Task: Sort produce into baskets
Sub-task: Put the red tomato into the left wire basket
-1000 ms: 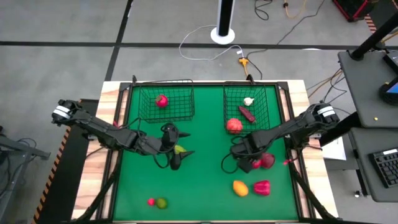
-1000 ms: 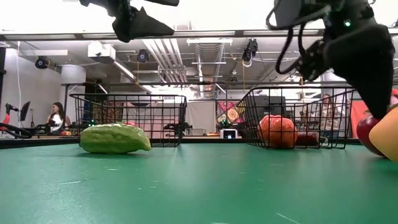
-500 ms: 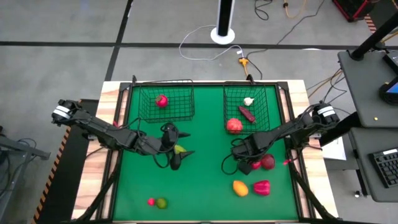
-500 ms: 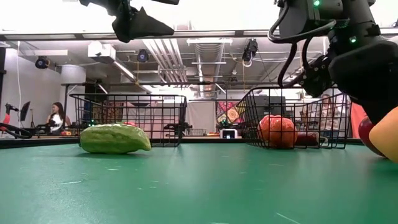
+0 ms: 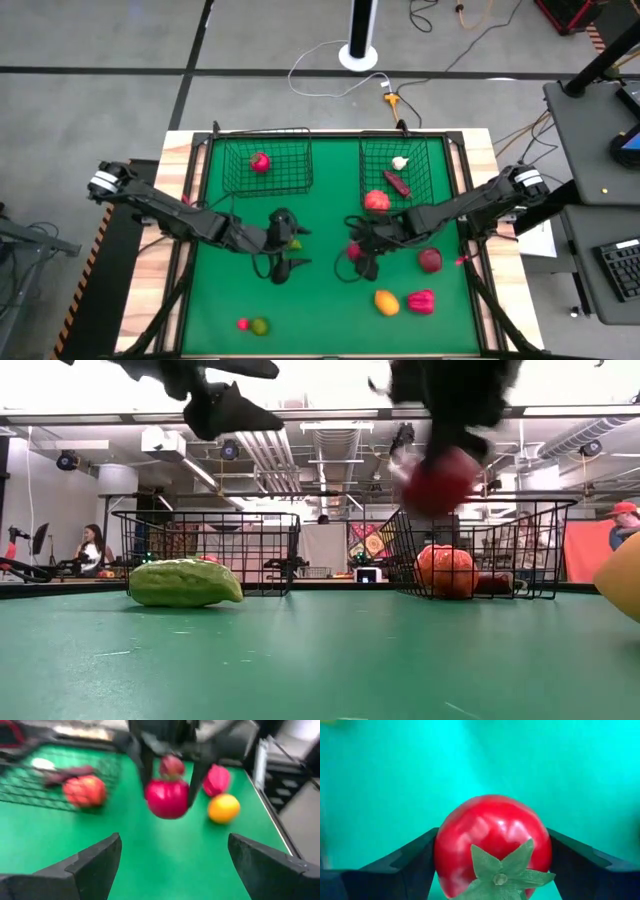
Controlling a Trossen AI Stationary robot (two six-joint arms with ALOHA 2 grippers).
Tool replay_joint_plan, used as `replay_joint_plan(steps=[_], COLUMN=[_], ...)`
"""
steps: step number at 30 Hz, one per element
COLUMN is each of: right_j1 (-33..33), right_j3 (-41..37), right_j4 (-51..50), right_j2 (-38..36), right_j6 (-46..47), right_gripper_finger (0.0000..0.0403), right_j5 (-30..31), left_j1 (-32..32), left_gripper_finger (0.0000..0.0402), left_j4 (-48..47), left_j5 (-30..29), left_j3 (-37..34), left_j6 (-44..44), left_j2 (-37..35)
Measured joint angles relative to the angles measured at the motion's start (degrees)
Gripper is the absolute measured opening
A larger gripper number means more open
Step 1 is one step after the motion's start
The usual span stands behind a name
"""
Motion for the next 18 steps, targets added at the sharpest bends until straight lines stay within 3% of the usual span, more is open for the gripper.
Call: replay_joint_plan(steps=[5, 8, 11, 18], right_j1=[0.18, 0.45, -0.79, -3.89], right_j3=[0.47, 0.11, 0.00, 0.00], right_j4=[17.13, 24.01, 26.83, 27.50], right_j2=[0.61, 1.48, 1.73, 1.36], right_j6=[-23.60, -32.98, -34.47, -30.64], right_gripper_finger=[0.0313, 0.0314, 0.0313, 0.0316], right_j5=[3.90, 5.98, 6.44, 6.73], left_j1=[-0.52, -1.14, -2.32, -5.51], left_gripper_finger=[0.0346, 0.0346, 0.0346, 0.0346], left_j4=[1.46, 2.17, 2.23, 4.17], left_j5=[2.17, 2.06, -2.11, -19.15], left_j3=[0.00, 0.00, 0.00, -0.04], left_j6=[-1.77, -3.23, -3.82, 2.25], left_j2=[4.63, 6.56, 7.94, 8.64])
